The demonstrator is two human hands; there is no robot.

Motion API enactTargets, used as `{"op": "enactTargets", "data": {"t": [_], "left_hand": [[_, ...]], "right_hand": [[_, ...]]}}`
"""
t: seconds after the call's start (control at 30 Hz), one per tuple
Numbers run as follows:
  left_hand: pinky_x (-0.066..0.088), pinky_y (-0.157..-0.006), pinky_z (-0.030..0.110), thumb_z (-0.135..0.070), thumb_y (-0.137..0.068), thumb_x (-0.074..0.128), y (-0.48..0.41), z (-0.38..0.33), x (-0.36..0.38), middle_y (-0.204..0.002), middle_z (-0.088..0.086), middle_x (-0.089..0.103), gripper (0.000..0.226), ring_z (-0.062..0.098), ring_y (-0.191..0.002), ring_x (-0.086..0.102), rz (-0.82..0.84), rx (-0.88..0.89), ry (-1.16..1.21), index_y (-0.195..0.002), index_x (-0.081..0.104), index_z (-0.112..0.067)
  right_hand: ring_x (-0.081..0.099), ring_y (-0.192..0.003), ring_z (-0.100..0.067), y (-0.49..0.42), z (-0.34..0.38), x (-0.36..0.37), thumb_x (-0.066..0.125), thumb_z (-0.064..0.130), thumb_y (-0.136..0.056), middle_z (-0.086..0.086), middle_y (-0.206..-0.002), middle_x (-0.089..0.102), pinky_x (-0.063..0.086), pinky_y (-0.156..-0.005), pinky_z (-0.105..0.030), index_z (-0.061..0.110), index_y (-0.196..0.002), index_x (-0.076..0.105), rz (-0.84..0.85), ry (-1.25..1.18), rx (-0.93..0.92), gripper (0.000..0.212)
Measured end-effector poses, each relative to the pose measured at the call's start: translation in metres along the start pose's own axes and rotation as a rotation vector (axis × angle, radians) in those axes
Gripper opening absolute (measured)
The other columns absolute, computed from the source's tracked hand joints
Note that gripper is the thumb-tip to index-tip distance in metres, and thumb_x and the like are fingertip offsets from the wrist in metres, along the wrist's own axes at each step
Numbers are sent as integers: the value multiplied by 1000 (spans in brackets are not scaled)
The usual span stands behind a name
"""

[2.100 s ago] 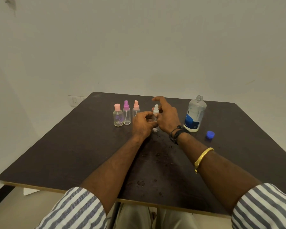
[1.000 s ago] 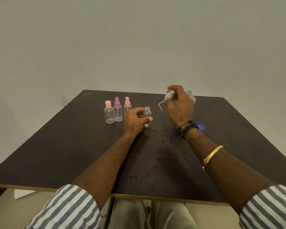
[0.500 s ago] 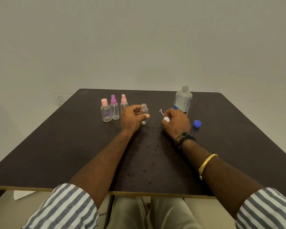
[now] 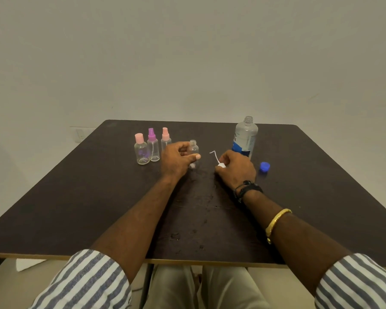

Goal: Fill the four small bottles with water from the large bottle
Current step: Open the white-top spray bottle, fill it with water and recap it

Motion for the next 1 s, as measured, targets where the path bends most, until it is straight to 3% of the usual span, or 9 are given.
{"op": "enactTargets", "data": {"t": [0.23,0.47,0.73,0.87,1.0], "left_hand": [[62,-88,31,-20,-74,90,2,-2,0,-105,1,78,51,11,-95,74,-34,-10,42,-120,73,-9],[61,-89,32,-18,-74,90,0,-7,8,-101,1,78,47,12,-93,74,-24,-1,72,-117,75,-11],[62,-88,34,-17,-74,90,4,-6,18,-100,-2,78,45,10,-93,74,2,10,94,-117,75,-13],[63,-85,36,-17,-75,89,5,-4,20,-101,-3,78,44,9,-93,74,7,13,111,-117,74,-14],[65,-76,39,-12,-76,88,6,-5,20,-99,-1,77,41,10,-89,75,8,12,151,-115,74,-12]], "right_hand": [[61,-93,-15,1,5,-37,74,31,-86,2,-103,62,57,-77,-35,24,-113,58,-337,-193,-42,32],[50,-115,-25,-5,-5,-57,82,25,-78,-11,-127,46,51,-91,-35,16,-130,48,-545,-215,32,62],[43,-129,-28,-23,-24,-42,84,30,-77,-12,-140,45,44,-107,-42,16,-146,35,-495,-274,96,86],[50,-127,-29,-28,-29,-37,83,32,-78,-9,-140,51,48,-105,-48,20,-148,32,-487,-340,113,87],[57,-121,-27,-28,-30,-39,82,29,-81,-4,-137,57,51,-99,-41,21,-143,35,-497,-424,102,79]]}}
Point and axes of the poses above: each hand's wrist, its own y-axis away from the middle knuckle, its own x-axis out of the palm, z = x × y, the point moved 7 cm from there along -y, towards the middle knuckle
